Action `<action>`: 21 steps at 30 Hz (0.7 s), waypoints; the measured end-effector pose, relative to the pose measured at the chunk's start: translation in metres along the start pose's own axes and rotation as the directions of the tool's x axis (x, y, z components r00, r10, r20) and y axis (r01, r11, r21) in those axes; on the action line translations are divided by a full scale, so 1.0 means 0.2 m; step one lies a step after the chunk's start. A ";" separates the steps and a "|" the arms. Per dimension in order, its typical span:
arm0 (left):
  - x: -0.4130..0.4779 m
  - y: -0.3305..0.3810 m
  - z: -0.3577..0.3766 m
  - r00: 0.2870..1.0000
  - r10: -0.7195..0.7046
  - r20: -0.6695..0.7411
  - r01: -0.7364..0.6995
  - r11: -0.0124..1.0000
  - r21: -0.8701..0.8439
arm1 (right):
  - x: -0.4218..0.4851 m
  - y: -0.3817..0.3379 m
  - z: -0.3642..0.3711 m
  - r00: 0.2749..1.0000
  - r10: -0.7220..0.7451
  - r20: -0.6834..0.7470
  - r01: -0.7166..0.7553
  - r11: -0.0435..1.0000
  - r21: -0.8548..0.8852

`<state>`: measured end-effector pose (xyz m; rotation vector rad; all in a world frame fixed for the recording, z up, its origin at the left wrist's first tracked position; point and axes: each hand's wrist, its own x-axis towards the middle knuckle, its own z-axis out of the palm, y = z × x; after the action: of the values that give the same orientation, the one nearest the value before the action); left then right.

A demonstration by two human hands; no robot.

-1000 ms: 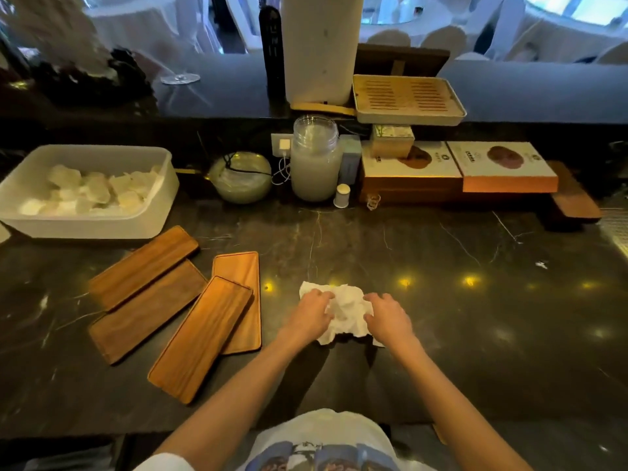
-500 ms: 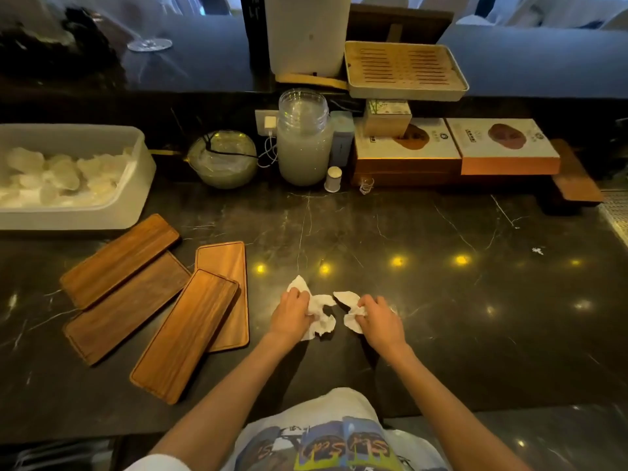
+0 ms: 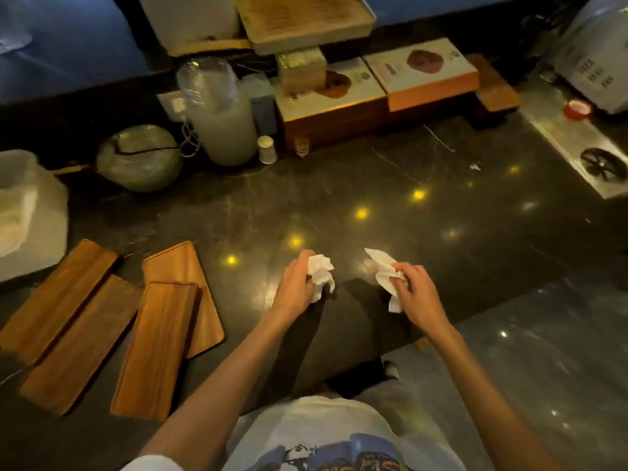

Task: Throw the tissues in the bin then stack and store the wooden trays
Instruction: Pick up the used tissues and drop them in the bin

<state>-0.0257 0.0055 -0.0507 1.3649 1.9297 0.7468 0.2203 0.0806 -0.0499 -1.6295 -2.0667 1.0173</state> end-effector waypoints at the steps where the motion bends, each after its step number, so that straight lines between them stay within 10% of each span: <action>1: 0.00 0.04 0.05 0.999 0.020 0.029 -0.019 1.000 -0.009 | -0.05 0.05 -0.04 0.999 0.036 -0.024 -0.035 0.999 0.035; 8: -0.05 0.24 0.37 0.981 0.044 0.188 -0.055 0.997 0.053 | -0.34 0.41 -0.25 0.946 0.306 -0.107 -0.269 0.924 0.270; 21: -0.60 0.56 0.80 0.987 -0.153 0.046 0.148 0.985 0.083 | -0.60 0.96 -0.54 0.952 0.286 0.113 -0.307 0.857 0.415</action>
<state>0.1933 -0.0633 -0.0435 1.2551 2.0140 0.5627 0.4604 0.0228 -0.0871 -1.7192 -1.4888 1.5016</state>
